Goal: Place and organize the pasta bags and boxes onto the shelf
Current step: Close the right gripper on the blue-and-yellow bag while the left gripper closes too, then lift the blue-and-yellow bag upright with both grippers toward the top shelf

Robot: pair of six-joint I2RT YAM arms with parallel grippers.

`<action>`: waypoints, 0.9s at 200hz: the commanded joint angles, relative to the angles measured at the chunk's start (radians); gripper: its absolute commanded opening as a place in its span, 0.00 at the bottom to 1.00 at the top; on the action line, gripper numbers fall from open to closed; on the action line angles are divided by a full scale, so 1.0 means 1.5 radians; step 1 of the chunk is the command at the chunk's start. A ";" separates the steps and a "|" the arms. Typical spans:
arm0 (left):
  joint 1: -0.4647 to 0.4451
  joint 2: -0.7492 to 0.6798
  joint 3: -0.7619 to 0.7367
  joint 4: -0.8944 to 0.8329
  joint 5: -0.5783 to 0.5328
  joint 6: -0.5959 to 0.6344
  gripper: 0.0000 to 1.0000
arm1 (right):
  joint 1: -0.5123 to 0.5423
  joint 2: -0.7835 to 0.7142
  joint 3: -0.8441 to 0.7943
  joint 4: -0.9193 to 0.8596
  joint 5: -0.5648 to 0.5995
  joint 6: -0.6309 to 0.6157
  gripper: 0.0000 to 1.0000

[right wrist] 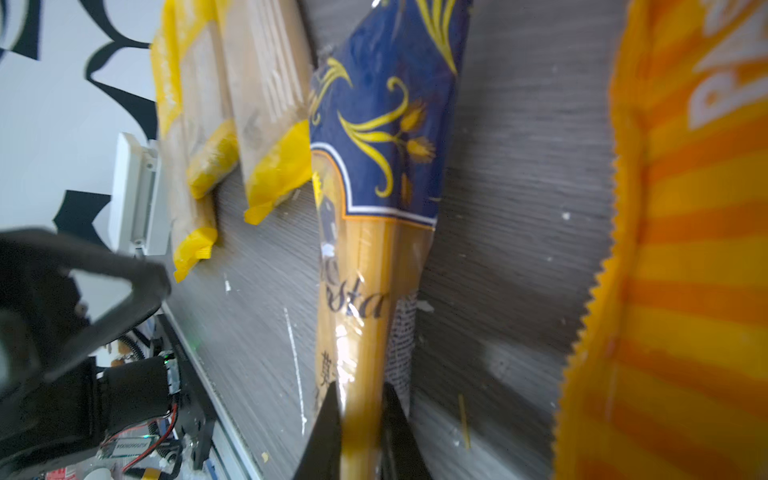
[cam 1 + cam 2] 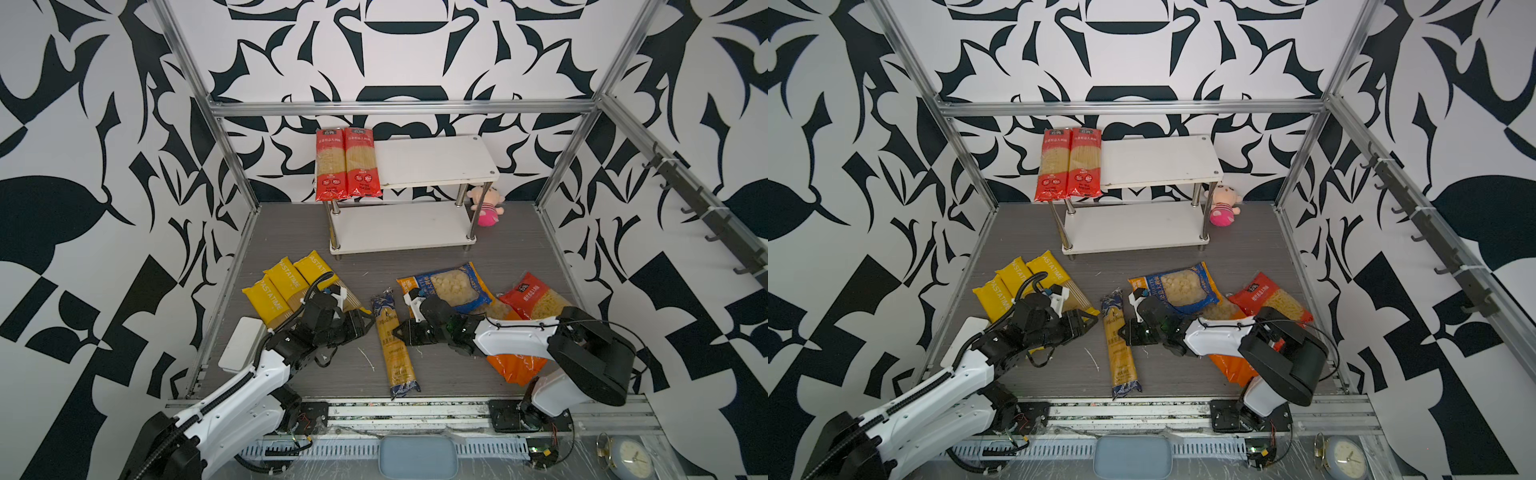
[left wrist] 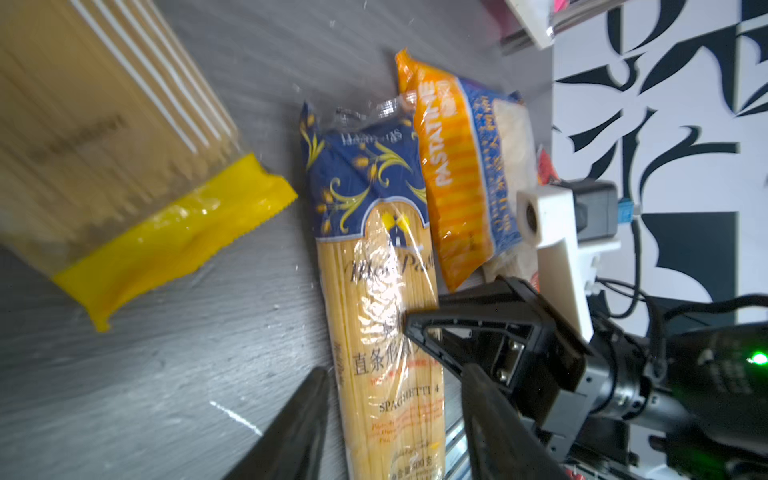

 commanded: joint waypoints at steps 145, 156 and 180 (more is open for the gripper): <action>-0.020 0.143 0.154 0.379 0.275 0.068 0.88 | -0.139 -0.323 0.254 -0.142 -0.088 -0.169 0.00; -0.023 0.158 0.170 0.394 0.290 0.069 0.87 | -0.139 -0.317 0.276 -0.146 -0.099 -0.175 0.00; -0.023 0.183 0.195 0.432 0.317 0.064 0.79 | -0.143 -0.300 0.317 -0.146 -0.133 -0.181 0.00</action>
